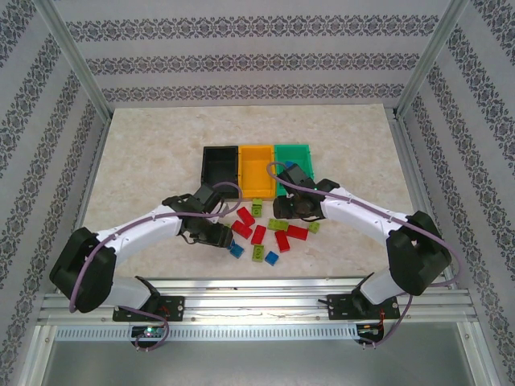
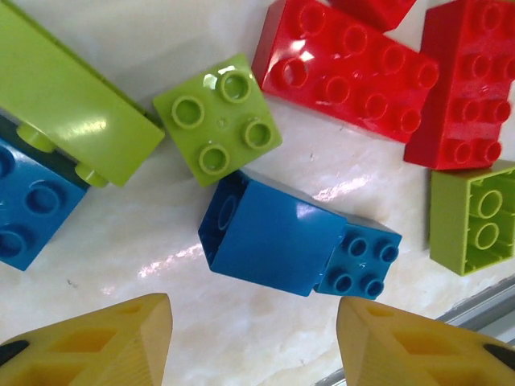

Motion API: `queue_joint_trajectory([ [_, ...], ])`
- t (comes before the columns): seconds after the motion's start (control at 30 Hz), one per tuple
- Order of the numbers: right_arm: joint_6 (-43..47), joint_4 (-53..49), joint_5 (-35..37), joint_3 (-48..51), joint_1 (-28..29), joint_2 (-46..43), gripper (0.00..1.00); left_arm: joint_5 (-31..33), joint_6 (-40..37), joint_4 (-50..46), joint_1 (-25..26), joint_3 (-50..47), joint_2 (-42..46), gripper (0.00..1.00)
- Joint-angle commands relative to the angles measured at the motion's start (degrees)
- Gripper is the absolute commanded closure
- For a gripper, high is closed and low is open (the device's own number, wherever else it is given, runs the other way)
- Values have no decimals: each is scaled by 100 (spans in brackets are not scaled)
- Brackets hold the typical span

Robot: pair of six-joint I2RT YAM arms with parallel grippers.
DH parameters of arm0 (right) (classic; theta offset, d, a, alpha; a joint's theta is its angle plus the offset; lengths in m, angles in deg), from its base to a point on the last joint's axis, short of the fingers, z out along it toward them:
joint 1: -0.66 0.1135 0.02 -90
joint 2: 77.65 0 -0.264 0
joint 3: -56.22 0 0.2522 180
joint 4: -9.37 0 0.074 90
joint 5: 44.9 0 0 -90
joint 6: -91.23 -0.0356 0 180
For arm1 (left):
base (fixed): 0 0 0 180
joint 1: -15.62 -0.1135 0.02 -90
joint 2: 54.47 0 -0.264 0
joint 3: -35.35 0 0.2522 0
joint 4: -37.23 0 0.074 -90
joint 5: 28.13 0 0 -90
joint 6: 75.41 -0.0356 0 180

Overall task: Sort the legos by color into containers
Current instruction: Pick up the lego from the middle-left of the table.

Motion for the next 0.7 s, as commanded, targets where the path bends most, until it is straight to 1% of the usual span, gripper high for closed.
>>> queue_joint_trajectory([
  [0.0,-54,20,123,-169,92,104,49,-24,89,-170,24,128,-197,42],
  [0.2,-88,20,248,-90,150,39,50,23,116,-175,229,455,-671,38],
  [0.27,-95,19,277,-40,154,-25,49,151,129,-248,286,573,-843,34],
  [0.33,-118,33,304,18,148,-87,50,274,124,-331,311,703,-1005,33],
  [0.47,-132,24,396,108,154,-192,50,416,76,-445,319,909,-1287,33],
  [0.67,-96,18,469,179,125,-280,50,576,36,-481,426,1010,-1538,36],
])
